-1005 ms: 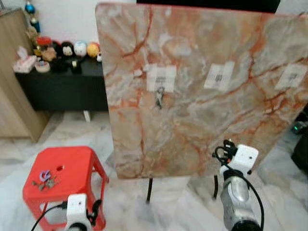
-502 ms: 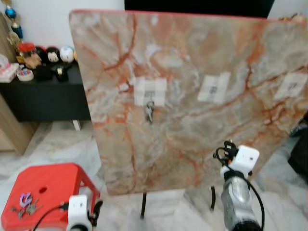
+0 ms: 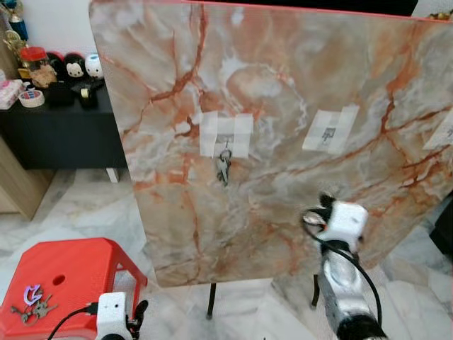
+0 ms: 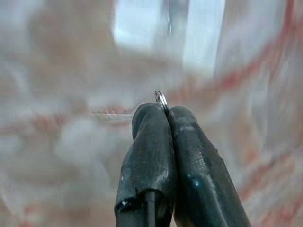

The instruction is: Hang keys on a hook

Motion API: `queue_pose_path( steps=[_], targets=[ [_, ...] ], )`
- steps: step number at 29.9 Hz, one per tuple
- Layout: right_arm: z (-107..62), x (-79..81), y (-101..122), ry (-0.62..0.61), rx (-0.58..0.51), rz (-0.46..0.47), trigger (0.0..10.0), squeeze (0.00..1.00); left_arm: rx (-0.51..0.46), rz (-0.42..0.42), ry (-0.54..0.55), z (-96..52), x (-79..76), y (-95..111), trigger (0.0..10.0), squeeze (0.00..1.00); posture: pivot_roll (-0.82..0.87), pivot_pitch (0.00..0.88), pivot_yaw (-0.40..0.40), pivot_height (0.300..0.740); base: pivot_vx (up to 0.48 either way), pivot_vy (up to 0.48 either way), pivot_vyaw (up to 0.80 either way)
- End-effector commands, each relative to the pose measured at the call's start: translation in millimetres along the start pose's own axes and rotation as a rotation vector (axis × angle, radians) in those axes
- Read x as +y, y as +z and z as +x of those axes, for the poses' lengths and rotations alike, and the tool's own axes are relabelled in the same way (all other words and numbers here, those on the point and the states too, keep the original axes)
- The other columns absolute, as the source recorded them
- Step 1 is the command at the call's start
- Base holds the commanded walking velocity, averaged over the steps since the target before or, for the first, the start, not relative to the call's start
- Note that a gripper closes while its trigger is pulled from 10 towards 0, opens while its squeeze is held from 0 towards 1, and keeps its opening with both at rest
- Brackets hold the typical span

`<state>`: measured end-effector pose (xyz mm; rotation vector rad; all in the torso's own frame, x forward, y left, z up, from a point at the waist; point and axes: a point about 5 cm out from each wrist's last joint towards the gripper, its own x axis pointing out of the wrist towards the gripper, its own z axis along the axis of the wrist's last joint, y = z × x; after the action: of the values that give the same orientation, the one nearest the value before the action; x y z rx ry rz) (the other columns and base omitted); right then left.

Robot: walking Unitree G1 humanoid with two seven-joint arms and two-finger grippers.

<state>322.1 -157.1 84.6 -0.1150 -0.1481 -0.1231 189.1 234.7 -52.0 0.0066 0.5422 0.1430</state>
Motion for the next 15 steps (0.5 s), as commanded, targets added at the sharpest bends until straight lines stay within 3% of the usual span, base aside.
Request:
queue_pose_path(
  steps=[1, 9, 13, 15],
  targets=[
    [6.7, -9.6, 9, -0.044, -0.050, -0.050, 10.0, 0.00, 0.011, 0.015, -0.023, -0.5, -4.8, -3, 10.0, 0.00, 0.03, 0.000, -0.084, 0.740, 0.000, 0.000, 0.00],
    [16.1, -28.4, 16, -0.253, -0.060, -0.172, 10.0, 0.00, 0.005, 0.023, -0.034, 0.1, -6.7, -2, 10.0, 0.00, 0.04, 0.000, -0.085, 0.740, 0.000, 0.000, 0.00],
    [17.8, -28.5, 11, -0.275, -0.023, -0.208, 10.0, 0.00, 0.007, 0.024, -0.039, 0.0, -7.0, -2, 10.0, 0.00, 0.04, 0.000, -0.085, 0.740, 0.000, 0.000, 0.00],
    [21.4, -25.8, 13, -0.262, -0.034, -0.288, 10.0, 0.00, 0.004, 0.024, -0.042, 0.4, -7.4, -1, 10.0, 0.00, 0.04, 0.000, -0.086, 0.740, 0.000, 0.000, 0.00]
  ],
)
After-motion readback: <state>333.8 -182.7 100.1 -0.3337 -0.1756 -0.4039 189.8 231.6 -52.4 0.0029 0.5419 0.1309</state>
